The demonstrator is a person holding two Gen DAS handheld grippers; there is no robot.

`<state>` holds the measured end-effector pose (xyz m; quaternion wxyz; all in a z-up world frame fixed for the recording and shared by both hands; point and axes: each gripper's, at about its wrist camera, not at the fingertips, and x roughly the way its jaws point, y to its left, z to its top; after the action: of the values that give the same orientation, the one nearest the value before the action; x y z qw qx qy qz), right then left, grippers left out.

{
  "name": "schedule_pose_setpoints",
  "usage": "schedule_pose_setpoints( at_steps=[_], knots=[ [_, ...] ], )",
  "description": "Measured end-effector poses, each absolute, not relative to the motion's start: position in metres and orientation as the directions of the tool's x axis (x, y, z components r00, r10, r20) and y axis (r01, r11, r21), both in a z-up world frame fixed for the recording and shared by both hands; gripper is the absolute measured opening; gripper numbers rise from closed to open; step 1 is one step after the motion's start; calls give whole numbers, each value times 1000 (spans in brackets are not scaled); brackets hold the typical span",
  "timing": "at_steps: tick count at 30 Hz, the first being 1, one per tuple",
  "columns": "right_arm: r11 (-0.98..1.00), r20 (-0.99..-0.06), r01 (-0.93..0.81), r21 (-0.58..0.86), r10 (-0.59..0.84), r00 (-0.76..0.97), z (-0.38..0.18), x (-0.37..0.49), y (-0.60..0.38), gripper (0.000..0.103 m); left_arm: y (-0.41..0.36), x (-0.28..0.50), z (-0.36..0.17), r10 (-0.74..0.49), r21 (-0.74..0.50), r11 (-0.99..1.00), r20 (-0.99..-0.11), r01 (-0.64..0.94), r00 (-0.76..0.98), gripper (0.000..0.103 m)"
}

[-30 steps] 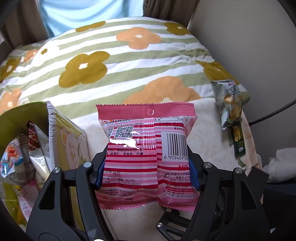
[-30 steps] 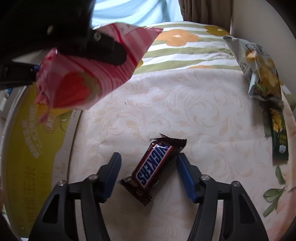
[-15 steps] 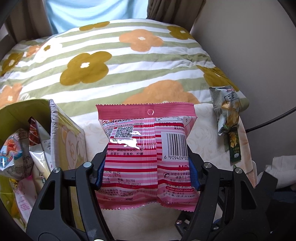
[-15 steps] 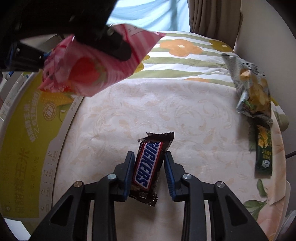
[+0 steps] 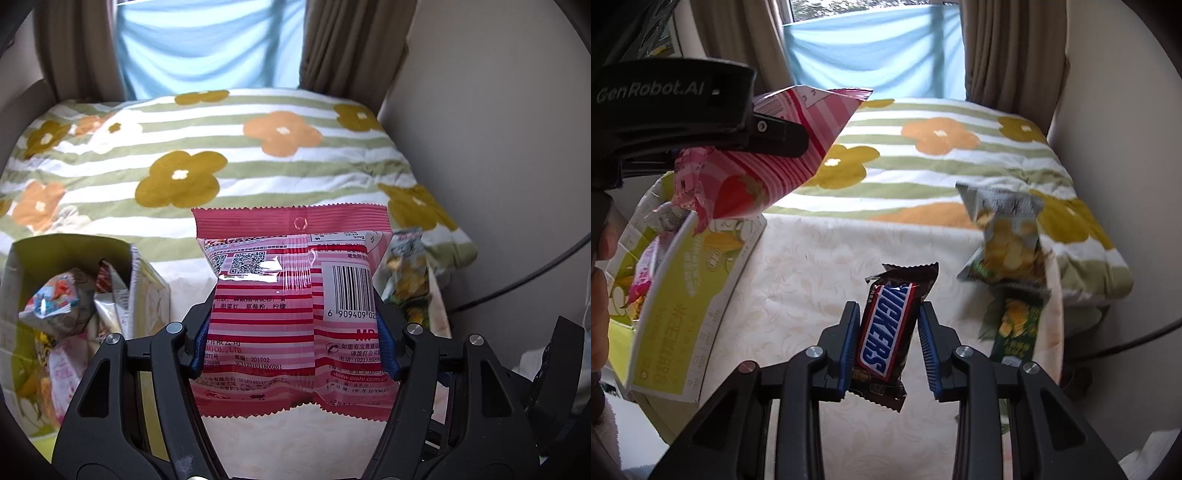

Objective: Organize snacks
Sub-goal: 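Carry the pink packet toward the box with left tool while right tool carries Snickers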

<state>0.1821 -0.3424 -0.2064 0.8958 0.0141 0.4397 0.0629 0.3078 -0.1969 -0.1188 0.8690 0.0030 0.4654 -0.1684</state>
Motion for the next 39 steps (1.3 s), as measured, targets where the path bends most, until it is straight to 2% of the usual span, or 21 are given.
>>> schedule_pose_setpoints(
  at_steps=[8, 15, 19, 24, 31, 32, 33, 34, 35, 39],
  knots=[
    [950, -720, -302, 79, 264, 642, -153, 189, -327, 29, -147, 274, -70, -162, -121, 987, -756, 108, 634, 65],
    [878, -667, -466, 113, 414, 619, -122, 199, -277, 29, -64, 243, -51, -21, -92, 993, -741, -71, 671, 65],
    [833, -653, -543, 104, 469, 595, -111, 198, -231, 29, -6, 231, -56, 60, -81, 980, -750, -181, 659, 65],
    [799, -660, -591, 111, 504, 557, -111, 198, -178, 29, 49, 226, -73, 109, -49, 972, -775, -230, 622, 66],
    [804, -679, -581, 129, 499, 539, -120, 207, -118, 29, 104, 250, -114, 68, -63, 976, -823, -210, 564, 67],
    [808, -685, -575, 130, 492, 537, -123, 210, -115, 29, 110, 254, -119, 51, -74, 978, -822, -195, 567, 69],
    [814, -696, -565, 132, 482, 532, -128, 213, -108, 29, 111, 256, -121, 36, -81, 980, -822, -180, 568, 76],
    [821, -704, -555, 135, 474, 530, -131, 215, -103, 29, 111, 260, -123, 21, -82, 984, -823, -155, 567, 92],
    [827, -711, -545, 138, 466, 527, -135, 217, -100, 29, 111, 263, -125, 24, -68, 988, -824, -140, 566, 101],
    [853, -734, -503, 142, 431, 524, -148, 225, -91, 29, 112, 268, -137, 71, 40, 997, -830, -69, 553, 103]
  ],
)
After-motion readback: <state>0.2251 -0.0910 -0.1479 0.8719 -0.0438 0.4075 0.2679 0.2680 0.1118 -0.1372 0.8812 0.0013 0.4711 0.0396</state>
